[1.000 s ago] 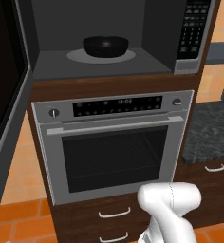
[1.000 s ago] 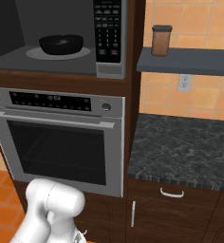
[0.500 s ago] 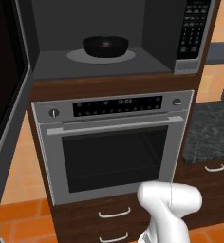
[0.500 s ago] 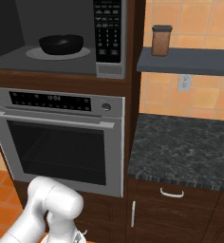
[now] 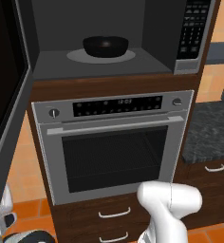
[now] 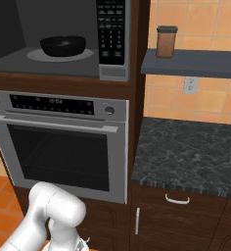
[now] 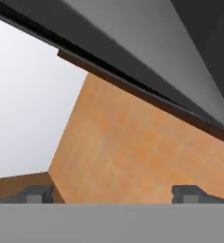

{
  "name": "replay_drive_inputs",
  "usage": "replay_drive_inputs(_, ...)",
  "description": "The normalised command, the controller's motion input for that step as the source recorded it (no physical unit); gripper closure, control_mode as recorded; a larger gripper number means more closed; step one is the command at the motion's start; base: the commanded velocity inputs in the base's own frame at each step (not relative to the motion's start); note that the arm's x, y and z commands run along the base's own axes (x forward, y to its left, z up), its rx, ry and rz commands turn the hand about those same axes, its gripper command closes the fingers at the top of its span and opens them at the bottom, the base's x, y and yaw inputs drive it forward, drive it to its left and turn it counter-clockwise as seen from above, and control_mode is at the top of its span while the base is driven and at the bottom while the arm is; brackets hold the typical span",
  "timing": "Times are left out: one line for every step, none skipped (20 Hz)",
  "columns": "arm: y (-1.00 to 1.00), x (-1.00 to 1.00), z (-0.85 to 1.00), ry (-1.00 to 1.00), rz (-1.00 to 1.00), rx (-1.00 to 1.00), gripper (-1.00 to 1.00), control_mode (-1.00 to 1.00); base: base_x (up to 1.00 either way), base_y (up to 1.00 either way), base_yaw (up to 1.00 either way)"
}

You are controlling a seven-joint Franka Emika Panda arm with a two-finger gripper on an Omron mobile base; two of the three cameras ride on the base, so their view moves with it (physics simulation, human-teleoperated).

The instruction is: Open the microwave, place the bowl with waffle inside the microwave, then close the microwave door and turn it on.

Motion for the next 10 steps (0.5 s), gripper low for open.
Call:
replay_drive_inputs(-0.31, 0.54, 0.14, 0.0, 0.0, 0.09, -1.0, -1.0, 0.0, 0.0, 0.0)
replay_drive_inputs(-0.34, 0.45, 0.2, 0.0, 0.0, 0.08, -1.0, -1.0, 0.0, 0.0, 0.0)
replay_drive_inputs(-0.41, 0.36, 0.24, 0.0, 0.0, 0.1, -1.0, -1.0, 0.0, 0.0, 0.0)
replay_drive_inputs(-0.5, 0.27, 0.25, -0.02, 0.0, 0.11, -1.0, -1.0, 0.0, 0.0, 0.0)
replay_drive_inputs(-0.61, 0.14, 0.26, -0.05, 0.0, 0.13, -1.0, -1.0, 0.0, 0.0, 0.0)
replay_drive_inputs(-0.67, 0.0, 0.3, -0.09, 0.0, 0.13, -1.0, -1.0, 0.0, 0.0, 0.0)
replay_drive_inputs(-0.66, 0.0, 0.36, -0.14, 0.0, 0.14, -1.0, -1.0, 0.0, 0.0, 0.0)
replay_drive_inputs(-0.66, 0.0, 0.44, -0.19, 0.0, 0.14, -1.0, -1.0, 0.0, 0.0, 0.0)
replay_drive_inputs(-0.69, 0.0, 0.43, -0.2, 0.0, 0.15, -1.0, -1.0, 0.0, 0.0, 0.0)
replay_drive_inputs(-0.76, 0.0, 0.46, -0.21, 0.0, 0.15, -1.0, -1.0, 0.0, 0.0, 0.0)
